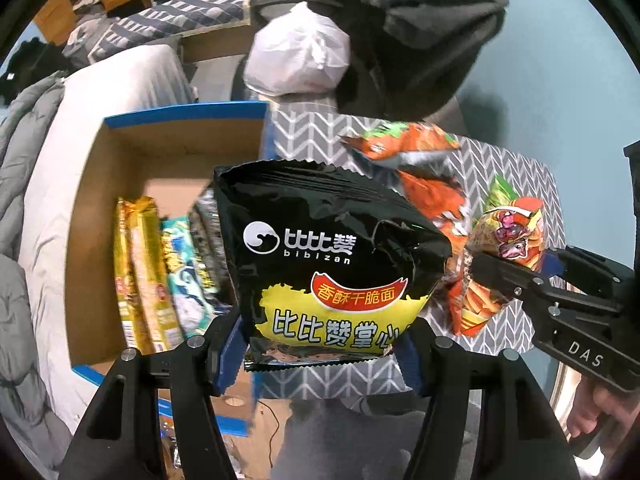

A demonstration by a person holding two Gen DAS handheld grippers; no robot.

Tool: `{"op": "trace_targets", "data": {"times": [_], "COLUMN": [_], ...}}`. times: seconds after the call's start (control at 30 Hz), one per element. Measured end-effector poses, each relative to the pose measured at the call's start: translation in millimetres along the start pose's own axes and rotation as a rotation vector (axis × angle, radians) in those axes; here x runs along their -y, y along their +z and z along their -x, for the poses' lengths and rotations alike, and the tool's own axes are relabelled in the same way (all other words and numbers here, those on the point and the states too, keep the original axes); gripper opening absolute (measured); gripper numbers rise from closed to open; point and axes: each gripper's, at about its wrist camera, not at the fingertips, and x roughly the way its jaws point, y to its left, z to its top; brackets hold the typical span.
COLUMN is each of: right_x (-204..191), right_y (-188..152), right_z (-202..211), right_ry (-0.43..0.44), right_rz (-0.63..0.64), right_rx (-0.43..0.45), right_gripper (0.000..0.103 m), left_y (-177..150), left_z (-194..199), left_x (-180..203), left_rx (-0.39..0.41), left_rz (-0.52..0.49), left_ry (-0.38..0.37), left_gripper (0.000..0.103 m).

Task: Organize snacks
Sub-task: 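Carry the black bibizan packet and orange stick-snack bag over the box with both tools, then open both tools to drop the two bags into the box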

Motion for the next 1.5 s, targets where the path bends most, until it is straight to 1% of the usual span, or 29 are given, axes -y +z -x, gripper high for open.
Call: {"op": "trace_targets", "data": {"times": [0.4, 0.67, 1.0, 1.2, 1.23, 1.27, 1.33, 1.4, 1.5], "right_x": [-86, -135, -173, -183, -184, -184, -184, -183, -180], "right_y": [41, 60, 69, 69, 69, 69, 69, 70, 71], "right_z": [-37, -71, -113, -119, -119, -118, -115, -112, -107], "right_ry": [0.052, 0.089, 0.111, 0.096, 0.093, 0.090, 0.085, 0.081, 0.076], "right_rz": [0.150, 0.222, 0.264, 0.276, 0.276, 0.273, 0.271, 0.265, 0.247], "right_rx": [-0.029, -0.073, -0.156, -0.176, -0.176, -0.173, -0.161, -0.153, -0.141], "right_gripper": [0.040, 0.040, 0.040, 0.041, 0.046, 0.054, 0.060, 0.062, 0.064], "left_y": [4, -1, -5, -6, -7, -7, -8, -7, -7], "left_z": [9, 5, -15, -25, -27, -28, -28, -27, -23], "left_x": [-83, -137, -172, -186, -187, -188, -189, -188, -186], "left_rx": [0.020, 0.007, -0.037, -0.075, -0.081, -0.085, -0.092, -0.089, -0.075], "left_rz": [0.117, 0.188, 0.228, 0.276, 0.282, 0.284, 0.285, 0.282, 0.271], "left_ry": [0.035, 0.076, 0.099, 0.094, 0.090, 0.090, 0.093, 0.093, 0.099], "left_gripper": [0.065, 0.065, 0.065, 0.065, 0.065, 0.066, 0.066, 0.074, 0.075]}}
